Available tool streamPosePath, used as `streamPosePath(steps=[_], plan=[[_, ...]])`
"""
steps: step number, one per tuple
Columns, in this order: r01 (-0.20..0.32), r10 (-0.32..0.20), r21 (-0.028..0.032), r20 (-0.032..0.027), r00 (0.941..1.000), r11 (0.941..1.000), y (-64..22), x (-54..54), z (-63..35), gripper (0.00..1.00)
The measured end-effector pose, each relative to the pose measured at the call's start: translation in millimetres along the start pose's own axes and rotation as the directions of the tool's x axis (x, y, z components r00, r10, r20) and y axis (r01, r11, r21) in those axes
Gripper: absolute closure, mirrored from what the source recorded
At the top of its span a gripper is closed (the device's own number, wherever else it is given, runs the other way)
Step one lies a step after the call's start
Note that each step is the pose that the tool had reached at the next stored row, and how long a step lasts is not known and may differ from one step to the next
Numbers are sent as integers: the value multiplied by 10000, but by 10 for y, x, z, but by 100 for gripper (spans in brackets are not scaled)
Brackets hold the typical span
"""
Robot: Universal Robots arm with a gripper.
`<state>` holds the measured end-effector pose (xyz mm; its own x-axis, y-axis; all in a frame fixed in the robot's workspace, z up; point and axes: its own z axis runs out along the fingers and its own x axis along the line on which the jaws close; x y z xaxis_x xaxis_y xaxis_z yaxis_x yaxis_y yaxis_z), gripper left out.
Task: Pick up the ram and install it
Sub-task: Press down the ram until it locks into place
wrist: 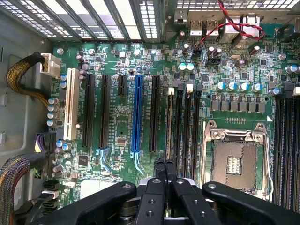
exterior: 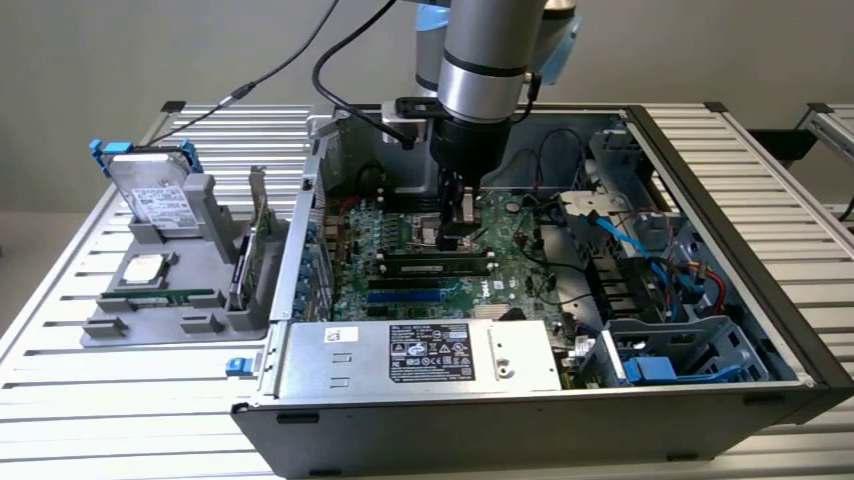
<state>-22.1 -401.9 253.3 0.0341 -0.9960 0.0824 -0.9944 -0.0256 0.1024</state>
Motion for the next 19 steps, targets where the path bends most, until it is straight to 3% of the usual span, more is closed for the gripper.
streamPosePath(steps=[4, 10, 14, 19], plan=[[-29, 29, -3, 3, 10000, 10000, 1, 0, 0, 90], [-744, 744, -45, 74, 9972, 9972, 1, 0, 1, 90], [-1265, 1266, -83, 125, 9919, 9919, 0, 0, 3, 90], [-1973, 1976, -152, 188, 9801, 9802, -1, -1, 14, 90]])
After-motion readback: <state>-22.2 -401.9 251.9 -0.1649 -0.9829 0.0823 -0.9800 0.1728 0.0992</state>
